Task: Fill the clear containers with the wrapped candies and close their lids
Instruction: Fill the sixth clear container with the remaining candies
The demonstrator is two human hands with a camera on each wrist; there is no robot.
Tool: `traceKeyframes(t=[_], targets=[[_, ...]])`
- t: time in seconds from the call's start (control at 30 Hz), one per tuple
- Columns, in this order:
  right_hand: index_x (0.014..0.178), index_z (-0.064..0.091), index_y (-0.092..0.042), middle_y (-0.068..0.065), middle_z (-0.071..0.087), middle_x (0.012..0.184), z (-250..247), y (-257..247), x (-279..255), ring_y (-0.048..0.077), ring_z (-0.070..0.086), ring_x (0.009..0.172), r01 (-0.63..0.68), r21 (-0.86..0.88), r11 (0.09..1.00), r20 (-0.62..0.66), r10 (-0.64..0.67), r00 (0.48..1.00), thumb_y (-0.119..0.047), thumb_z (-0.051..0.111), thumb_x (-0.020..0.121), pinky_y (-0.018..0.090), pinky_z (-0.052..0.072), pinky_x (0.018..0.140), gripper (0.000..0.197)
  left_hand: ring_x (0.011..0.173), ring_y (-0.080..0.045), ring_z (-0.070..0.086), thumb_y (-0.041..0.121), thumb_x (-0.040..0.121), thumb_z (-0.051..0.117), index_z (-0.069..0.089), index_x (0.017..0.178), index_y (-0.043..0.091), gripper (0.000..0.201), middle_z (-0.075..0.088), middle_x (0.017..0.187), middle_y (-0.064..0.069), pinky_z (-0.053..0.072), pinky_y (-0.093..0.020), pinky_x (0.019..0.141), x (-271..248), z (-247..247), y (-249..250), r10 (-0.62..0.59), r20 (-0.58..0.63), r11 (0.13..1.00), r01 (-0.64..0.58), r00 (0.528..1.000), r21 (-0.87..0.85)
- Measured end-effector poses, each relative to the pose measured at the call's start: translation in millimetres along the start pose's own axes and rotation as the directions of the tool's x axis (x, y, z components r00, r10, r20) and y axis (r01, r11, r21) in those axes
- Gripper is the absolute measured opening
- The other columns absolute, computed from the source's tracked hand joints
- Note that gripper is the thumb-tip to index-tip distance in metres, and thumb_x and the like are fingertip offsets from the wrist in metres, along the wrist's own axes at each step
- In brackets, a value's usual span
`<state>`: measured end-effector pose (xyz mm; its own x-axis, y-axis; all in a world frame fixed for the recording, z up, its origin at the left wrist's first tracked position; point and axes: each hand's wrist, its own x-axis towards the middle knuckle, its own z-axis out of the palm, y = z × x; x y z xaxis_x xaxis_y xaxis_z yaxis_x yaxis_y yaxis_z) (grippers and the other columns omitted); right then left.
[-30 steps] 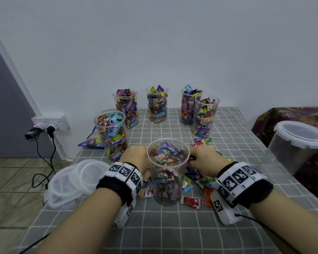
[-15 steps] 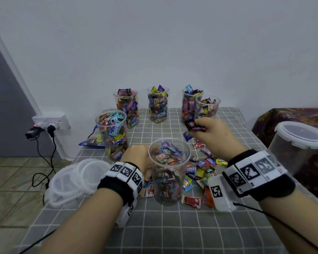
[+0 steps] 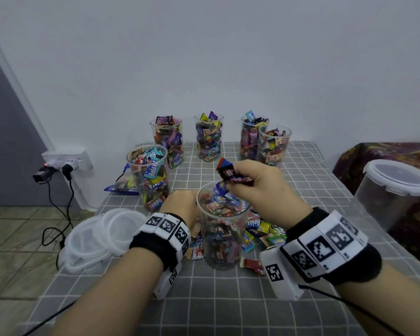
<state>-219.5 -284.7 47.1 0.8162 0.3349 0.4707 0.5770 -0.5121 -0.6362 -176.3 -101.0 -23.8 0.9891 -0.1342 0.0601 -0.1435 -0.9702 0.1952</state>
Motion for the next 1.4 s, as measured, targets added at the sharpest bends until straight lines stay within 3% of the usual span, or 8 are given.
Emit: traceKeyframes(t=[0.23,0.7,0.77,0.87,1.0,1.1,1.27,1.4], targets=[[0.086,0.069,-0.011,-0.004,0.062,0.082,4,-1,-4,0.01,0.055,0.078,0.132,-0.13,0.983,0.007,-0.132,0.991,-0.017,0.067,0.076,0.026,0.043,0.071,0.011,0.101,-0.027,0.061,0.039,0.093,0.049,0.064,0.114,0.027,0.029,0.068,0.108,-0.004,0.05,-0.035,0.082,-5,-4,3,0.005,-0.021,0.998,-0.007,1.0,-0.063],[0.088,0.069,-0.014,-0.007,0.064,0.11,6,-2,-15,0.0,0.055,0.102,0.098,-0.062,0.993,-0.027,-0.1,0.995,-0.031,0.063,0.077,0.029,0.047,0.091,0.022,0.098,-0.026,0.062,0.04,0.093,0.047,0.063,0.111,0.028,0.027,0.069,0.104,-0.004,0.05,-0.033,0.079,-8,-7,5,-0.005,-0.015,0.997,0.004,1.0,-0.076],[0.105,0.066,-0.018,-0.011,0.059,0.117,5,-1,-18,0.0,0.052,0.109,0.04,-0.01,0.999,-0.035,-0.041,0.999,-0.038,0.065,0.076,0.03,0.045,0.097,0.035,0.097,-0.026,0.062,0.04,0.092,0.048,0.063,0.11,0.029,0.026,0.069,0.103,-0.004,0.05,-0.034,0.08,-9,-8,4,-0.011,-0.023,0.994,0.009,1.0,-0.107],[0.138,0.041,-0.03,-0.014,0.044,0.139,4,3,-25,0.0,0.04,0.127,-0.154,0.13,0.98,0.104,0.141,0.985,-0.059,0.069,0.064,0.026,0.036,0.106,0.084,0.097,-0.026,0.062,0.04,0.09,0.05,0.063,0.109,0.031,0.025,0.069,0.104,-0.004,0.046,-0.029,0.076,-11,-9,3,-0.022,-0.039,0.989,0.016,0.999,-0.145],[0.147,0.017,-0.033,-0.018,0.037,0.14,8,10,-31,-0.011,0.039,0.121,-0.302,0.269,0.914,0.245,0.239,0.94,-0.052,0.083,0.058,0.012,0.033,0.099,0.112,0.099,-0.021,0.063,0.035,0.091,0.056,0.066,0.116,0.028,0.028,0.07,0.108,-0.002,0.048,-0.026,0.08,-19,-18,1,-0.051,-0.128,0.95,0.009,0.99,-0.311],[0.148,0.017,-0.029,-0.017,0.041,0.132,11,12,-34,-0.011,0.043,0.116,-0.356,0.348,0.867,0.271,0.27,0.924,-0.045,0.078,0.058,0.012,0.035,0.096,0.109,0.092,-0.012,0.061,0.028,0.091,0.06,0.063,0.123,0.026,0.032,0.068,0.113,0.001,0.043,-0.008,0.071,-27,-30,2,-0.105,-0.19,0.885,0.005,0.976,-0.465],[0.134,0.03,-0.035,-0.022,0.046,0.13,16,14,-35,-0.004,0.044,0.125,-0.371,0.399,0.838,0.26,0.285,0.923,-0.044,0.08,0.059,0.021,0.036,0.105,0.091,0.07,-0.009,0.057,0.025,0.089,0.062,0.062,0.122,0.03,0.033,0.07,0.1,-0.001,0.049,-0.027,0.078,-32,-57,8,-0.116,-0.297,0.824,-0.075,0.948,-0.561],[0.13,0.031,-0.037,-0.021,0.047,0.131,17,16,-36,-0.004,0.044,0.125,-0.367,0.415,0.833,0.254,0.281,0.926,-0.043,0.079,0.059,0.02,0.036,0.105,0.086,0.071,0.004,0.058,0.025,0.088,0.063,0.062,0.121,0.031,0.033,0.065,0.09,0.015,0.05,-0.014,0.071,-40,-81,21,-0.062,-0.34,0.776,-0.169,0.938,-0.607]])
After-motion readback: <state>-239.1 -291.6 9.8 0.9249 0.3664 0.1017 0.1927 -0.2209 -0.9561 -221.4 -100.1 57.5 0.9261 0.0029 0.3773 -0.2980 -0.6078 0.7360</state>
